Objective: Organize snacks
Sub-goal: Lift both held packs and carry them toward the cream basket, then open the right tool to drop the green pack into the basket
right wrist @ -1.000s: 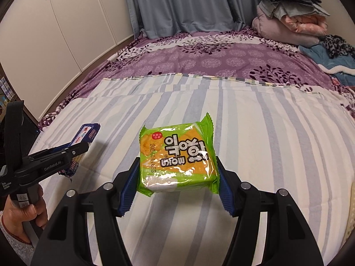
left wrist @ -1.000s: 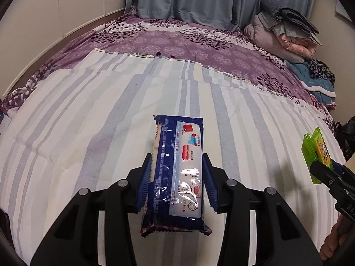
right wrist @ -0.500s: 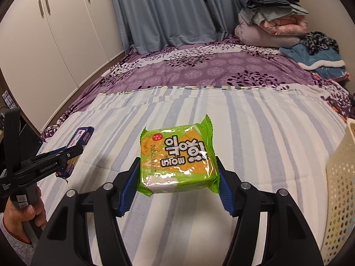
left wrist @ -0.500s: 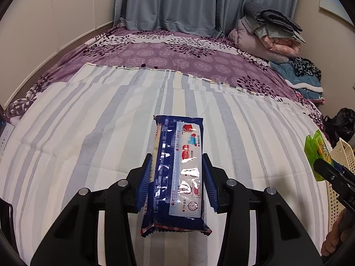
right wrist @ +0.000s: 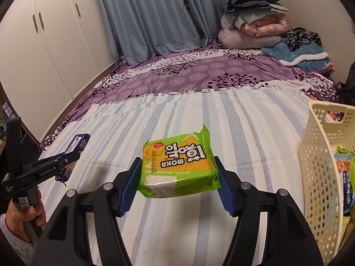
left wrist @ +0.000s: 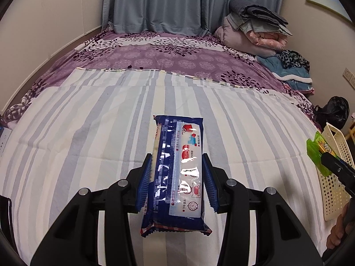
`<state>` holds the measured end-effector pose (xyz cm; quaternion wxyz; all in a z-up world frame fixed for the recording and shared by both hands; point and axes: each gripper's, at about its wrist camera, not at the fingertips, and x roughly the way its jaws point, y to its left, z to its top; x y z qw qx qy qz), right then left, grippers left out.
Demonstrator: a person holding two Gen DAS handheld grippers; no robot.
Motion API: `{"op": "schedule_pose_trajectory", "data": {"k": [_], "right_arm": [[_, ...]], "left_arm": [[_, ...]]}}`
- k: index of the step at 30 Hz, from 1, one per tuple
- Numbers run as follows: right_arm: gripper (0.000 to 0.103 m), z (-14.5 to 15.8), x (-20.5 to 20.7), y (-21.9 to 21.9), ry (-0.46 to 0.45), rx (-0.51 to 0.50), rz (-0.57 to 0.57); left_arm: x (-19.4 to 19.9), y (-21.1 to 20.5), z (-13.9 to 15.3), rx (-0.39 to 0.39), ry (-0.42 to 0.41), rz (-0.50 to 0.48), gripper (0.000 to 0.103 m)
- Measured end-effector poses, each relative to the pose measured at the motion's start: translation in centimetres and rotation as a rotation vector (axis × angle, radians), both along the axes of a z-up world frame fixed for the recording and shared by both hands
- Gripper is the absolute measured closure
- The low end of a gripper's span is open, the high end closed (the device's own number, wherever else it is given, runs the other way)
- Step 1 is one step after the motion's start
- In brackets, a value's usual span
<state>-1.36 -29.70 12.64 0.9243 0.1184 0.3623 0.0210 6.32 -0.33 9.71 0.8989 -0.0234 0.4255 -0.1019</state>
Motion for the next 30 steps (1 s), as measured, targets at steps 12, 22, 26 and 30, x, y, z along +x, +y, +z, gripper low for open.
{"op": "schedule_pose_trajectory", "data": {"k": [12, 22, 26, 30], "right_arm": [[0.04, 2.7, -4.8, -5.6, -0.08, -0.024, -0.126], [0.04, 3.3, -10.5, -12.6, -0.098, -0.065, -0.325], [0.04, 2.7, -12.2, -14.7, -0.082, -0.075, -0.384], [0.04, 1.9, -13.4, -15.6, -0.063, -0.079, -0.409]], "left_arm": [[-2.2, -2.4, 1.3, -0.026, -0.018, -0.059, 0.058], [-3.3, -5.0, 2.3, -0.035, -0.032, -0.118, 0.058], [-3.6, -6.4, 2.9, -0.035, -0.043, -0.147, 0.058], [-3.9, -7.7, 3.3, -0.032, -0.05, -0.175, 0.058]]}}
